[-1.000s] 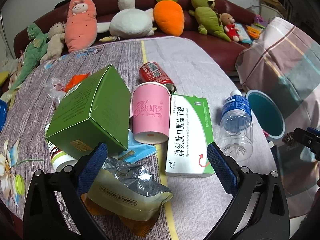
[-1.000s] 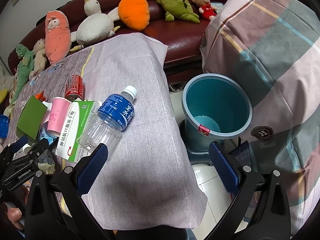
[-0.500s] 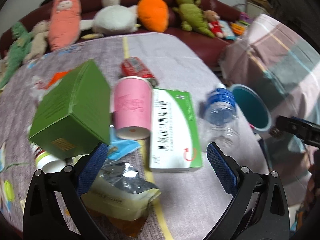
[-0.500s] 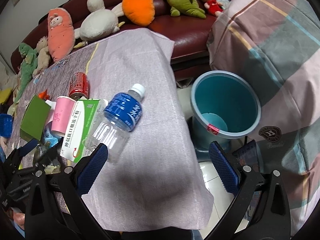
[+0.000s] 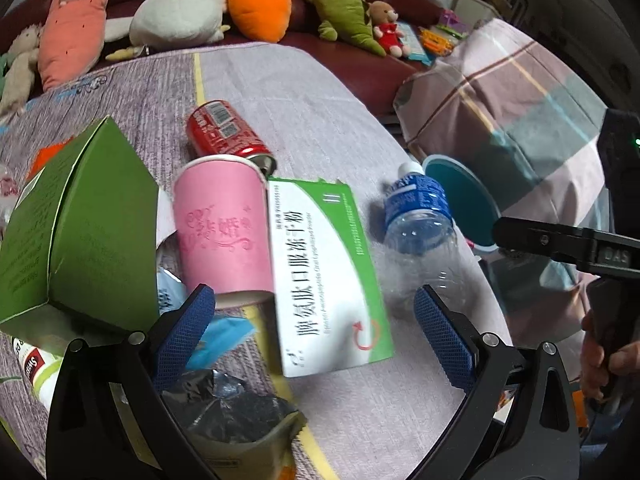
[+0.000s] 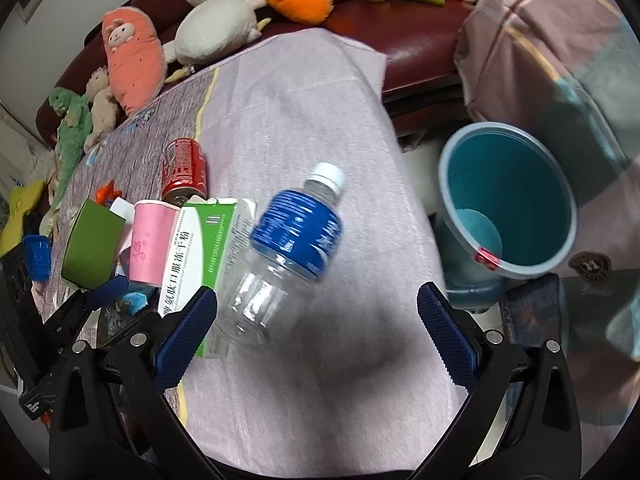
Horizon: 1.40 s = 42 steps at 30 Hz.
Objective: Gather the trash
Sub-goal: 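Grasp the blue-labelled water bottle with the right gripper while the left gripper approaches the medicine box, then grasp the white-green medicine box with the left gripper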
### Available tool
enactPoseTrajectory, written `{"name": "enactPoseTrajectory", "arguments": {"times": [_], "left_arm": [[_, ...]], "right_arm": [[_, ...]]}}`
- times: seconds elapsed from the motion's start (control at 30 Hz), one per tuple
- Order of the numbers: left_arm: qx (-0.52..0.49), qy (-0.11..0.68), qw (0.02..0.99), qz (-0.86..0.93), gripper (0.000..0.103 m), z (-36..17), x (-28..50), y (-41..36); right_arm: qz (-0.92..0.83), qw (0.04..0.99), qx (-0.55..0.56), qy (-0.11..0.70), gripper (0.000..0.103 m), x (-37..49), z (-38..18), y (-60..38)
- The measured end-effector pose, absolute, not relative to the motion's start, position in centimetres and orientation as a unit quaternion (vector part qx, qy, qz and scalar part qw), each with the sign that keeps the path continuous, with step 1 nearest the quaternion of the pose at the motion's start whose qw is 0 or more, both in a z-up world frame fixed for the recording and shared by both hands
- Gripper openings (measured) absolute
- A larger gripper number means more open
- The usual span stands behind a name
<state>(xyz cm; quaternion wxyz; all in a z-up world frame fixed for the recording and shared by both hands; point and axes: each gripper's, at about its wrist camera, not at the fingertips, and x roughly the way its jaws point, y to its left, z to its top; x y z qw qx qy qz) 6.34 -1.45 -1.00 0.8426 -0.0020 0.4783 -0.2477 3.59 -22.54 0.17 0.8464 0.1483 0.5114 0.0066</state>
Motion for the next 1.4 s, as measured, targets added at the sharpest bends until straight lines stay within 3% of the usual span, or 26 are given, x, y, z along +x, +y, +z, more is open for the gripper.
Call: {"name": "enactPoseTrajectory", "arguments": {"times": [0.4,0.47,0.5,1.1,1.4], "left_arm": [[-0.007,0.502,0.829,-0.247,0.099,-1.8,7.7,0.3],[-0.003,0.503,0.829,-0.245,0.099,-1.9,7.7,0.0],[-0.001,0.505,0.827,-0.246,0.099,-1.9,7.6,-0.2],[0.053,0.539,0.807,-0.235,0.099,-0.9,5.7,-6.6],[0.070,0.573,0.794,-0.188,0.099,-4.6,7.8,-9.1]], "right_arm": [[0.038,0.809,0.172,0.560,0.094,9.0,-4.2,-20.6],[0.052,0.798,0.187,0.571,0.076,9.4,-5.3,-20.8],[0.063,0.794,0.197,0.571,0.075,9.3,-5.7,-21.0],[0.105,0.796,0.237,0.547,0.073,2.0,-6.4,-27.6],[0.114,0.796,0.244,0.543,0.073,0.5,-6.5,-29.2]]}}
